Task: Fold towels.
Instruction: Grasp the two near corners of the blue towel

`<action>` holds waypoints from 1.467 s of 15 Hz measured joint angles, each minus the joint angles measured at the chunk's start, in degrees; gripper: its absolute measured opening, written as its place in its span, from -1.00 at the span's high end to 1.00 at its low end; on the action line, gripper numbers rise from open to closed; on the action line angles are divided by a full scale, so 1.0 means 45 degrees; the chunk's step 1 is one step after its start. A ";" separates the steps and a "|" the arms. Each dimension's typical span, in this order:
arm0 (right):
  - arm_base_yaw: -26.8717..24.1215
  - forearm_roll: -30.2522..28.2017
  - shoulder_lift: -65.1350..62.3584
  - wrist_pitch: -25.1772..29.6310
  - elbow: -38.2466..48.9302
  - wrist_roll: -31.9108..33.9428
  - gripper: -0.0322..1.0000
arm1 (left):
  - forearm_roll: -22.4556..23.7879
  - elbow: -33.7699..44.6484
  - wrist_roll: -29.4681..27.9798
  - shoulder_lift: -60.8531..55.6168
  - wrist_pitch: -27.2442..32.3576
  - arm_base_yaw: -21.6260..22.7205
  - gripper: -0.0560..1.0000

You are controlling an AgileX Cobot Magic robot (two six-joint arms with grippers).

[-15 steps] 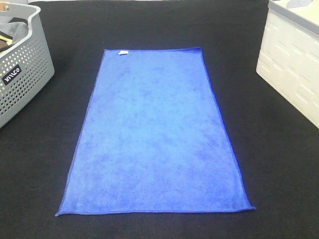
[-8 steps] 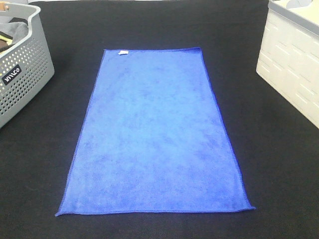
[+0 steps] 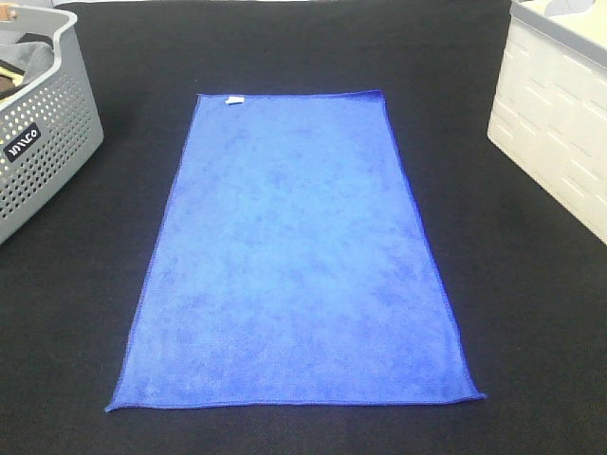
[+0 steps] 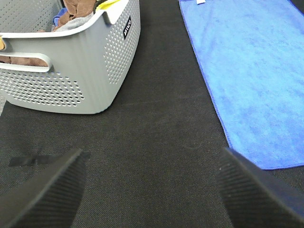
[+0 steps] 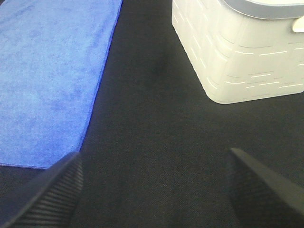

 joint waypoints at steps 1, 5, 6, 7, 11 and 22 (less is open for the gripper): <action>0.0000 0.0000 0.0000 0.0000 0.0000 0.0000 -0.56 | 0.0000 0.0000 0.0000 0.0000 0.0000 0.0000 -0.49; 0.0000 0.0000 0.0000 0.0000 0.0000 0.0000 -0.56 | 0.0000 0.0000 0.0000 0.0000 0.0000 0.0000 -0.49; 0.0000 0.0000 0.0000 0.0000 0.0000 0.0000 -0.56 | 0.0000 0.0000 0.0000 0.0000 0.0000 0.0000 -0.49; 0.0000 0.0000 0.0000 0.0000 0.0000 0.0000 -0.56 | 0.0000 0.0000 0.0000 0.0000 0.0000 0.0000 -0.49; 0.0000 0.0000 0.0000 0.0000 0.0000 0.0000 -0.56 | 0.0000 0.0000 0.0000 0.0000 0.0000 0.0000 -0.49; 0.0000 0.0000 0.0000 0.0000 0.0000 0.0000 -0.56 | 0.0000 0.0000 0.0000 0.0000 0.0000 0.0000 -0.49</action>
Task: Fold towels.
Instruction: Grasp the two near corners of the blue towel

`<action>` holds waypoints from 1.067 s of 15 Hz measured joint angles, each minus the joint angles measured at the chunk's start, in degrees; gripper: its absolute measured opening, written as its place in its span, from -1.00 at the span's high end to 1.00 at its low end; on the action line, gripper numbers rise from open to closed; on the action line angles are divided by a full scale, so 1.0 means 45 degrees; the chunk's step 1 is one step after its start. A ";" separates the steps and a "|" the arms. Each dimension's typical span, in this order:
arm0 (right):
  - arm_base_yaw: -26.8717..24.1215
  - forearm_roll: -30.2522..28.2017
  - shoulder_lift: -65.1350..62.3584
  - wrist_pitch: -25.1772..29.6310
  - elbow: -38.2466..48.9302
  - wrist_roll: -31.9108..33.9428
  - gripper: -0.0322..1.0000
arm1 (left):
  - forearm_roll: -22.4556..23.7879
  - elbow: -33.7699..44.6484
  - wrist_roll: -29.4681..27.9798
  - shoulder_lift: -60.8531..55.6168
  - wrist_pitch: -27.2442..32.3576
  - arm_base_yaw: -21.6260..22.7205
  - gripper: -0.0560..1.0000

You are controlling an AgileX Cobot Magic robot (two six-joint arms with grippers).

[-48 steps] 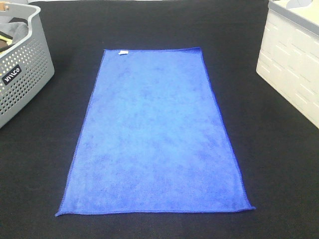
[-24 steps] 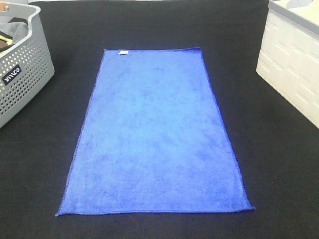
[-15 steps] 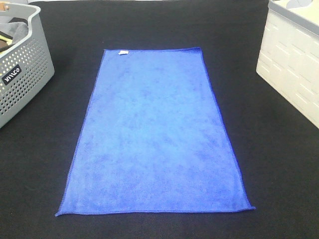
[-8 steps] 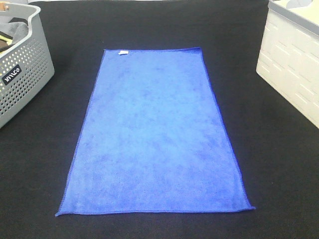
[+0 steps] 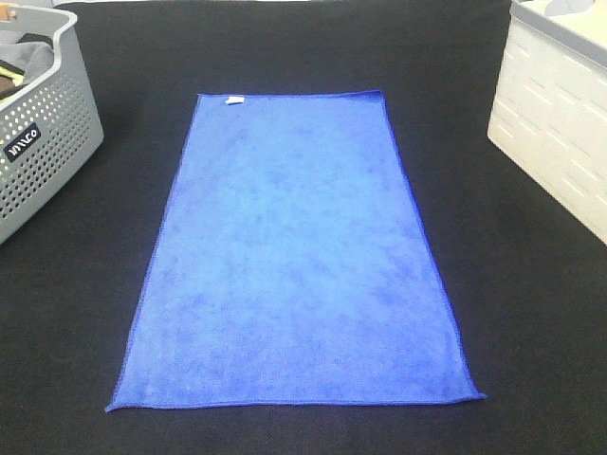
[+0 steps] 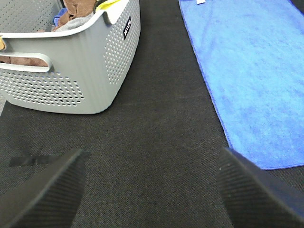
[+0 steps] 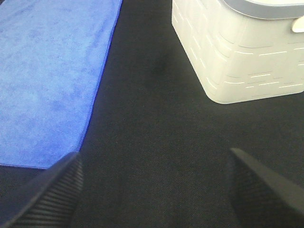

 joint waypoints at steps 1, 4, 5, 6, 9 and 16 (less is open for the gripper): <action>0.0000 0.0000 0.0000 0.0000 0.0000 0.0000 -0.56 | 0.0000 0.0000 0.0000 0.0000 0.0000 0.0000 -0.49; 0.0000 0.0000 0.0051 -0.0025 0.0000 0.0076 -0.56 | 0.0000 0.0000 0.0000 0.0000 0.0000 0.0000 -0.49; 0.0000 0.0000 0.0293 -0.0127 -0.0013 0.0318 -0.55 | 0.0000 -0.0013 -0.0064 0.0000 -0.0025 0.0000 -0.49; 0.0000 0.0000 0.0738 -0.0420 -0.0076 0.0611 -0.55 | 0.0000 -0.0102 -0.0255 0.0038 -0.0204 0.0000 -0.49; 0.0000 0.0000 0.2903 -0.1324 -0.0777 0.1031 -0.55 | -0.1184 -0.0076 -0.1502 0.1082 -0.2636 0.0000 -0.49; 0.0000 0.1808 0.7779 -0.1464 -0.0929 0.1044 -0.53 | -0.5513 0.0484 -0.1273 0.5921 -0.4354 -0.0051 -0.49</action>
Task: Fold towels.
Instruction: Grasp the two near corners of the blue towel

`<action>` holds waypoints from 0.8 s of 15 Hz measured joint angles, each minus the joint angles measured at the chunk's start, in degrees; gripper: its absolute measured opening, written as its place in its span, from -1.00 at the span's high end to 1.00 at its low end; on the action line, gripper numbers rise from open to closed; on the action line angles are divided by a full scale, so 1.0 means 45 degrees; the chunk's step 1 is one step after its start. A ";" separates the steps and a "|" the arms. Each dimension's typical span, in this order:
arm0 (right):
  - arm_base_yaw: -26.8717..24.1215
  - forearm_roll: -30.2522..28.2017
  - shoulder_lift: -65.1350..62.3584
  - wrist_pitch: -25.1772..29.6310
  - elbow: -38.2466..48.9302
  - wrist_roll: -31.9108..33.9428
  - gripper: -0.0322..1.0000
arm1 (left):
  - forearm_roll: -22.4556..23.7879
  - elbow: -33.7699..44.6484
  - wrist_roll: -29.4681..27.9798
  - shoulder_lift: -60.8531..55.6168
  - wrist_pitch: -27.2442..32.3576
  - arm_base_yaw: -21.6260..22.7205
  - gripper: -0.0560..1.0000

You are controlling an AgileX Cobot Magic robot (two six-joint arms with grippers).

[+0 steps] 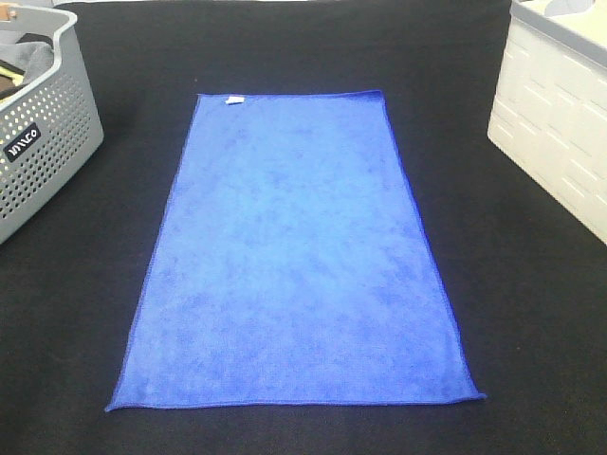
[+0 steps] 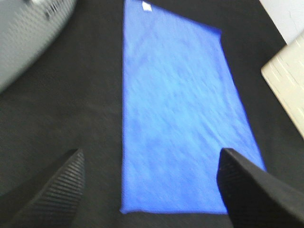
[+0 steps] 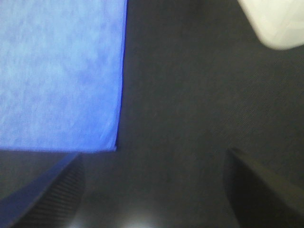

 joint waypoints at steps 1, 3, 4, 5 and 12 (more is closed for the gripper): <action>0.0000 0.0076 0.0726 -0.0127 0.0000 0.0000 -0.53 | -0.0649 0.0000 0.0522 0.0891 -0.0025 0.0000 -0.49; 0.0000 0.0102 0.2317 -0.0726 0.0000 -0.0115 -0.53 | -0.1795 0.0000 0.1948 0.2941 -0.0064 0.0000 -0.49; 0.0000 0.0153 0.3043 -0.1210 0.0000 -0.0535 -0.53 | -0.2368 0.0000 0.2737 0.4100 -0.0076 0.0000 -0.49; 0.0000 0.0382 0.3807 -0.1732 0.0000 -0.1044 -0.53 | -0.2788 0.0000 0.3552 0.5182 -0.0089 0.0000 -0.49; 0.0000 0.5717 0.9460 -0.3081 0.0000 -0.6494 -0.53 | -0.7499 -0.0013 0.9320 1.1854 -0.0853 0.0000 -0.49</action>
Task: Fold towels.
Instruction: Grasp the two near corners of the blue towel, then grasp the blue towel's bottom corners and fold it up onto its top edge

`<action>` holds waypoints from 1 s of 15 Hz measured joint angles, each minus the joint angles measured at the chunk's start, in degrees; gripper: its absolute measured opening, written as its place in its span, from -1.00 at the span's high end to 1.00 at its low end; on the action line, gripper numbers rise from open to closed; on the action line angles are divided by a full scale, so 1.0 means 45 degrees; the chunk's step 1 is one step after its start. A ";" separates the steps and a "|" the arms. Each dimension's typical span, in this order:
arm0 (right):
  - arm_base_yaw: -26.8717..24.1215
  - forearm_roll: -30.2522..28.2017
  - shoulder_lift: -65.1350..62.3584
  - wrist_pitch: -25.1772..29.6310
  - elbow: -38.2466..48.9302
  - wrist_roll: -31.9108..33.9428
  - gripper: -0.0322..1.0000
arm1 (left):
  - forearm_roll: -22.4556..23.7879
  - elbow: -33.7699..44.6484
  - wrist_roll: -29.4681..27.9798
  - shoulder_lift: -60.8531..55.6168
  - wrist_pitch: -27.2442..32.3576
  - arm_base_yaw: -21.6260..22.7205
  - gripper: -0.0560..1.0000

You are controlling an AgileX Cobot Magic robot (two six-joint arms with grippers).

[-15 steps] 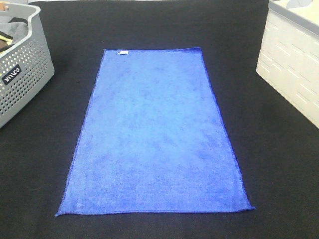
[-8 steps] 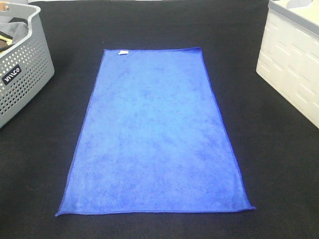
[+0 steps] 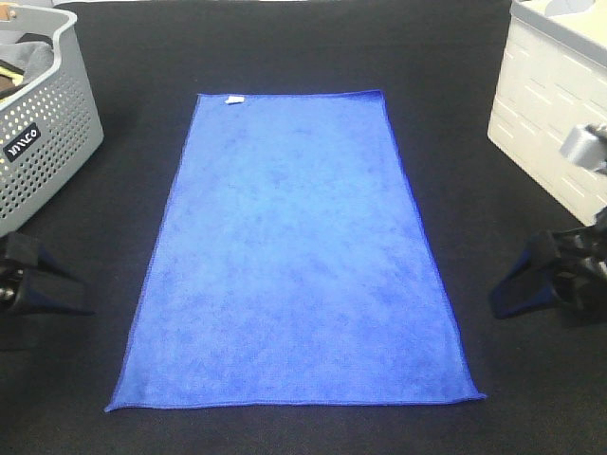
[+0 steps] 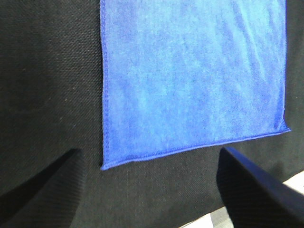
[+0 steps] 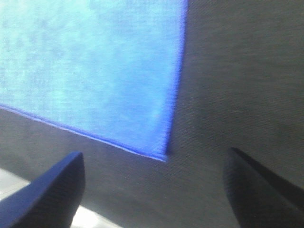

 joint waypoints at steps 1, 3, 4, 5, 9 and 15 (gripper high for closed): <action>0.0000 0.0879 0.0713 0.0000 0.0000 -0.0649 -0.53 | -0.0713 0.0000 0.0917 0.0700 -0.0140 0.0000 -0.49; 0.0000 0.2941 0.2126 -0.0127 -0.0013 -0.2317 -0.53 | -0.1974 0.0013 0.2177 0.2050 -0.0700 -0.0064 -0.49; 0.0000 0.3400 0.2559 -0.0127 -0.0013 -0.2725 -0.53 | -0.2496 0.0013 0.2597 0.2534 -0.0789 -0.0064 -0.49; 0.0000 0.3641 0.2928 -0.0127 -0.0013 -0.2903 -0.52 | -0.3056 0.0013 0.3107 0.3018 -0.0942 -0.0204 -0.49; 0.0000 0.4074 0.4100 -0.0611 -0.0013 -0.3298 -0.52 | -0.4724 -0.0025 0.4431 0.4482 -0.1490 -0.1019 -0.49; 0.0280 0.5106 0.5730 -0.0777 -0.0038 -0.4711 -0.47 | -0.5437 -0.1261 0.4838 0.5730 -0.1350 -0.2470 -0.49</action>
